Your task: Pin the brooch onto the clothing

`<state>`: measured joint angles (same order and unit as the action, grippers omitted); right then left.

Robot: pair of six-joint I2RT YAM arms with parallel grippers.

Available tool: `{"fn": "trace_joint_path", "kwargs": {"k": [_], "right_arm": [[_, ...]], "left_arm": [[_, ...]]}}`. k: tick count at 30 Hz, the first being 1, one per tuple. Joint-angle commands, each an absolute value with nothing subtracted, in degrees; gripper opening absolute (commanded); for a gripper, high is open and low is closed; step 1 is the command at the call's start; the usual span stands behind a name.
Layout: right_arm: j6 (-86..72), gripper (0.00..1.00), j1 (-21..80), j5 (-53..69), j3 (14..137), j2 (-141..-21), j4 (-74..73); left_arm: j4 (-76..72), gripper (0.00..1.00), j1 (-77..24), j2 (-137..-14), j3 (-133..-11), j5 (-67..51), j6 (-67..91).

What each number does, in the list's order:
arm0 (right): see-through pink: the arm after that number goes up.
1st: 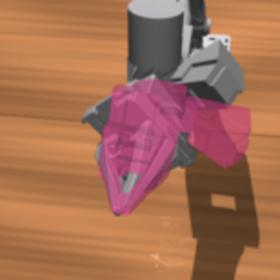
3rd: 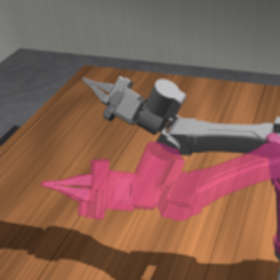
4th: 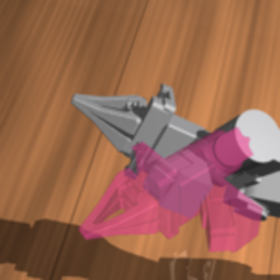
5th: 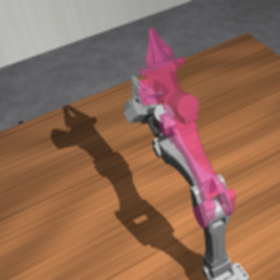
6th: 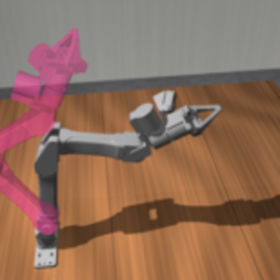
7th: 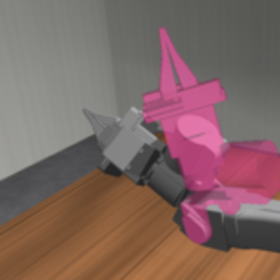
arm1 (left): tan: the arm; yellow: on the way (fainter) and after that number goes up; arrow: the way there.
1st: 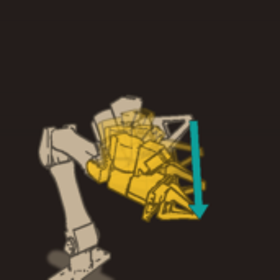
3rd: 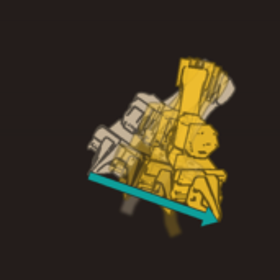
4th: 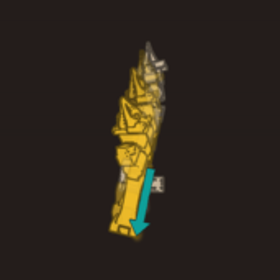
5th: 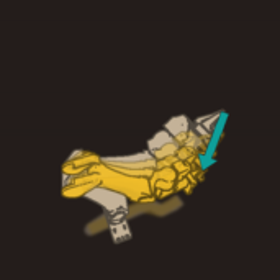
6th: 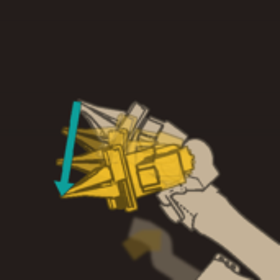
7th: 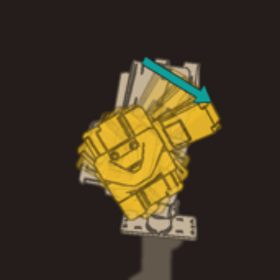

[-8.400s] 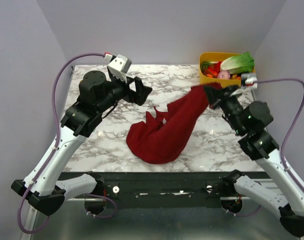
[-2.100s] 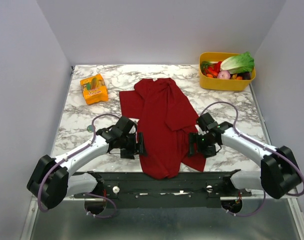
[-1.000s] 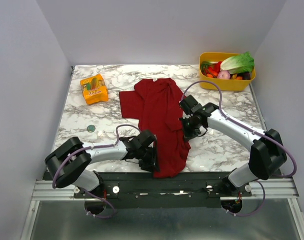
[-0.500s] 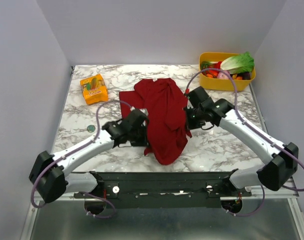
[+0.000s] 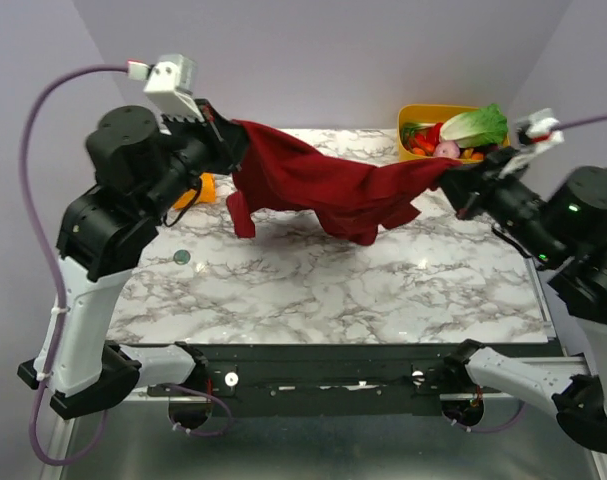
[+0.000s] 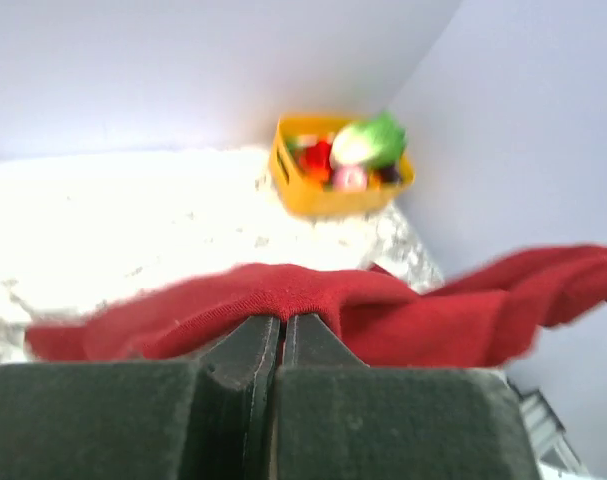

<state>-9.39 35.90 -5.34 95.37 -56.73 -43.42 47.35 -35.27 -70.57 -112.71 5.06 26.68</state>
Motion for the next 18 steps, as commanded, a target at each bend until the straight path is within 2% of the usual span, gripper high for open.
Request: {"fn": "trace_joint_path", "kwargs": {"k": [1,4,6,12,18], "right_arm": [[-2.39,0.01,35.77,7.51,98.96,-52.65,-40.08],[-1.32,0.01,35.68,13.87,100.89,-50.37,-39.99],[-1.49,0.01,35.68,13.63,100.99,-49.14,-38.85],[-0.97,0.01,35.68,3.09,103.35,-51.23,-37.71],[0.78,0.01,35.6,-6.67,105.91,-59.84,-34.46]], "left_arm": [[52.29,0.0,-35.24,-70.93,-123.48,9.05,20.75],[49.67,0.0,-35.24,-67.95,-123.84,9.4,20.21],[48.78,0.0,-35.24,-66.98,-123.49,9.93,20.48],[50.89,0.0,-35.24,-70.3,-128.83,12.74,19.6],[51.07,0.0,-32.89,-77.16,-132.89,14.68,18.46]]}}
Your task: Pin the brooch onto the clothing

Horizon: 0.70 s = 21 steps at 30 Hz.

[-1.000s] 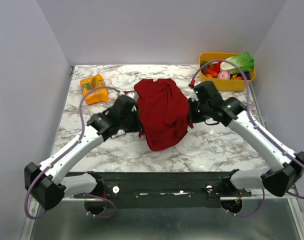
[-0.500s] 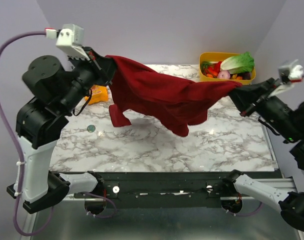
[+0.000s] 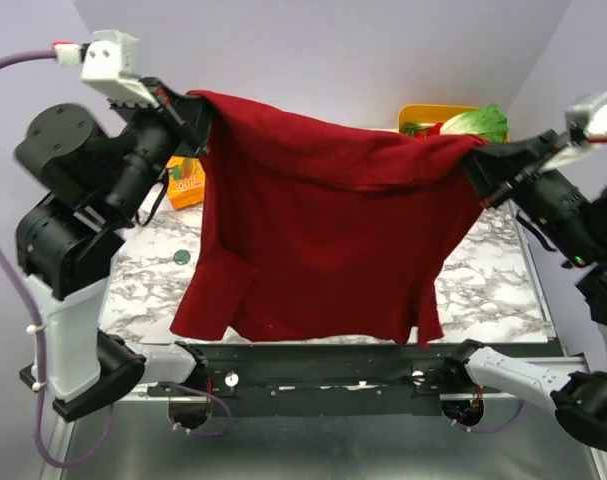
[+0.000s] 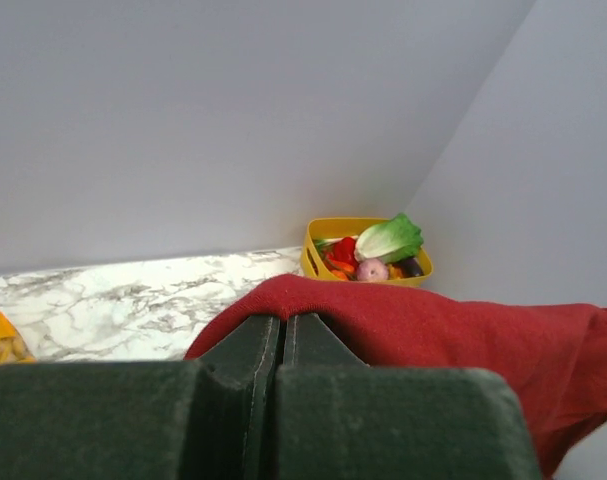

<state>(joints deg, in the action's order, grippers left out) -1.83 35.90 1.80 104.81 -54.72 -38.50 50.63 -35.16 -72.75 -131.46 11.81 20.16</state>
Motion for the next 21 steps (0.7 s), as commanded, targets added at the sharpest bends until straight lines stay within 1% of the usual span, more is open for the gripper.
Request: {"fn": "trace_joint_path", "kwargs": {"k": [1,2,4,5,6,7,8,9,11,12,13,14,15,17,18,20,21], "right_arm": [[2.18,0.01,35.6,-7.64,106.0,-61.16,-33.67],[3.07,0.01,35.42,-8.95,105.91,-63.78,-31.92],[3.95,0.01,32.54,-8.01,106.61,-67.04,-30.77],[3.52,0.01,30.61,-3.65,107.13,-70.54,-29.98],[2.65,0.01,25.89,-0.82,108.18,-72.4,-29.45],[0.2,0.01,23.4,2.52,108.89,-74.07,-28.83],[-1.56,0.01,21.12,8.55,109.77,-76.18,-27.44],[-2.63,0.01,17.7,10.87,111.52,-80.38,-27.42],[-4.13,0.01,15.83,14.3,119.76,-85.23,-28.99],[-4.22,0.01,14.86,15.37,123.36,-90.04,-30.22],[-4.22,0.01,14.59,16.25,130.71,-92.0,-31.02],[-4.22,0.01,14.42,18.26,134.26,-93.85,-32.94],[-4.22,0.01,14.15,19.41,137.34,-95.69,-33.65],[-4.92,0.01,13.98,21.78,141.23,-97.56,-34.19],[-5.18,0.01,13.97,22.14,140.54,-97.21,-33.93],[-6.5,0.01,13.97,23.89,137.65,-94.59,-33.4],[-6.85,0.01,13.97,24.6,132.94,-93.35,-33.49]], "left_arm": [[50.63,0.0,-32.0,-78.65,-132.98,14.33,18.37],[50.45,0.0,-30.86,-79.45,-132.89,13.02,18.46],[49.49,0.0,-25.51,-81.9,-132.72,10.3,18.54],[48.87,0.0,-23.05,-82.78,-132.54,6.19,18.89],[48.08,0.0,-20.85,-83.49,-132.37,3.89,20.03],[46.86,0.0,-16.48,-85.5,-132.62,1.95,20.56],[46.24,0.0,-14.61,-86.82,-133.24,0.11,20.91],[46.23,0.0,-12.68,-88.31,-136.2,-4.18,21.61],[46.32,0.0,-7.15,-93.5,-139.9,-8.68,23.46],[46.58,0.0,-5.21,-95.34,-144.27,-12.62,24.25],[46.23,0.0,-3.62,-98.58,-145.97,-15.09,26.26],[45.88,0.0,-0.82,-99.83,-147.38,-17.21,27.15],[45.36,0.0,-0.53,-100.71,-148.7,-18.79,27.85],[43.86,0.0,1.4,-100.64,-148.1,-21.09,28.13],[43.34,0.0,1.49,-99.85,-145.31,-21.01,27.69],[40.96,0.0,1.49,-95.73,-140.39,-20.31,26.46],[40.7,0.0,1.49,-94.32,-135.92,-19.35,25.93]]}}
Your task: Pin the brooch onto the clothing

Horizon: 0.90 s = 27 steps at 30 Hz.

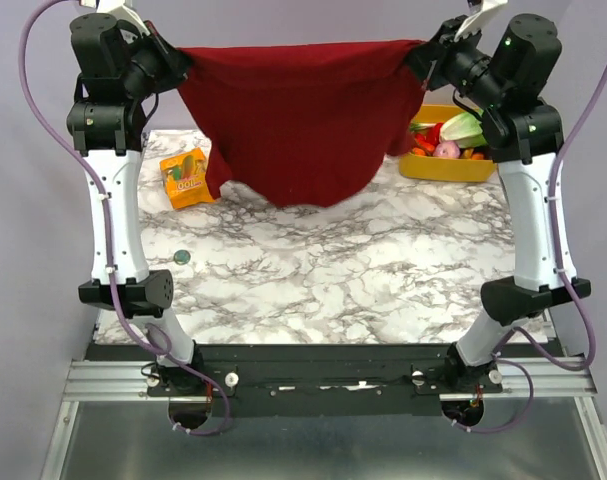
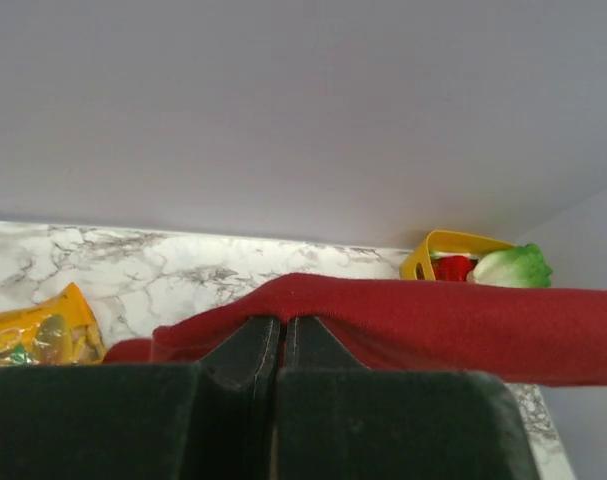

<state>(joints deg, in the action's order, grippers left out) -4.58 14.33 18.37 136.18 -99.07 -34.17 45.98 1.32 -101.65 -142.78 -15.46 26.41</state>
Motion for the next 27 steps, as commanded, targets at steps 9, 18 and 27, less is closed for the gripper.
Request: {"fn": "trace_joint_path", "kwargs": {"k": [9,18,27], "right_arm": [[-10.45,0.01,13.97,19.51,83.2,-65.7,-28.13],[-21.79,0.01,13.98,18.81,42.03,-48.17,-38.84],[-31.73,0.01,14.33,16.6,40.61,-46.67,-54.92]], "left_arm": [[34.28,0.0,-1.48,-72.18,-94.19,-14.51,24.79],[37.44,0.0,-8.52,-56.08,-55.52,-13.18,28.65],[47.01,0.0,-15.2,-49.04,-45.43,-9.58,35.33]]}}
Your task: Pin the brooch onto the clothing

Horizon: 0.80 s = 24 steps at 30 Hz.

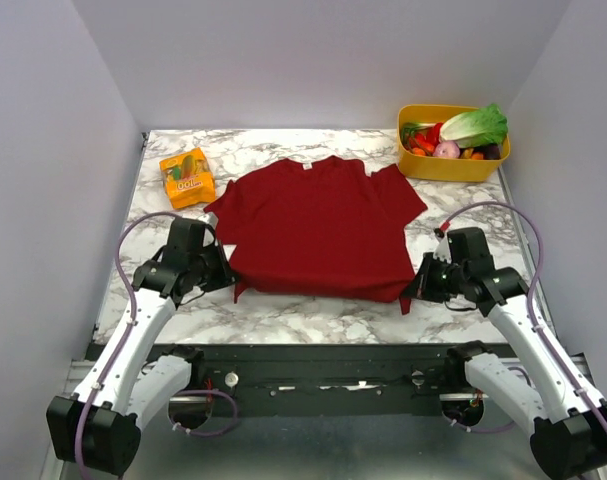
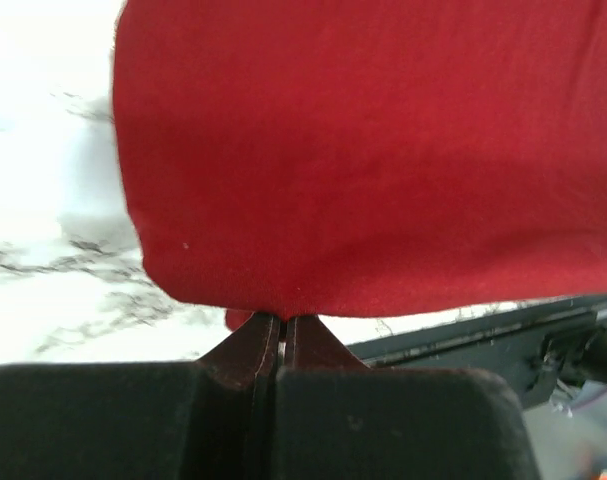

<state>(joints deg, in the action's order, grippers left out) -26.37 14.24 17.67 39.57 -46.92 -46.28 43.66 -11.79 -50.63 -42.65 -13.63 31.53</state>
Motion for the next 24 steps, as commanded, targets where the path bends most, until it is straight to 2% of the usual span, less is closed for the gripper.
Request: {"fn": "trace_joint_path", "kwargs": {"k": [1,6,10,14,15,16,18,19,20,22,24], "right_arm": [[-31.9,0.01,14.33,17.31,39.56,-46.58,-55.54],[-30.5,0.01,14.33,18.02,37.97,-46.14,-59.41],[-28.22,0.06,14.33,20.65,39.37,-46.76,-62.04],[-25.5,0.17,14.33,24.34,41.13,-46.67,-68.0],[-24.79,0.2,14.41,25.04,42.09,-46.67,-69.42],[-23.04,0.22,14.41,26.18,42.62,-46.76,-70.83],[-20.49,0.44,14.41,30.29,44.29,-46.06,-74.79],[-19.26,0.54,14.33,31.28,46.65,-45.53,-75.49],[-18.81,0.72,14.33,31.64,48.15,-45.27,-76.54],[-17.15,0.87,14.41,29.98,53.05,-45.61,-76.73],[-17.14,0.99,14.33,28.48,55.19,-47.45,-74.46]], "left_arm": [[49.02,0.0,-15.38,-49.83,-45.7,-9.84,35.68],[53.08,0.0,-15.56,-50.54,-43.25,-11.86,35.42],[56.15,0.0,-15.64,-49.75,-44.46,-13.35,34.81],[60.81,0.02,-15.82,-47.64,-46.58,-14.24,34.01],[61.95,0.08,-15.82,-47.03,-46.84,-14.33,33.67],[64.49,0.29,-15.82,-45.89,-47.8,-14.33,33.4],[66.79,0.49,-15.82,-44.83,-49.56,-13.54,32.44],[68.62,0.65,-15.82,-44.3,-52.27,-12.49,32.08],[69.16,0.74,-15.82,-44.21,-53.69,-10.22,31.82],[69.35,0.84,-15.82,-45.52,-57.72,-8.53,30.24],[68.12,0.86,-15.82,-46.84,-59.23,-7.48,29.45]]}}
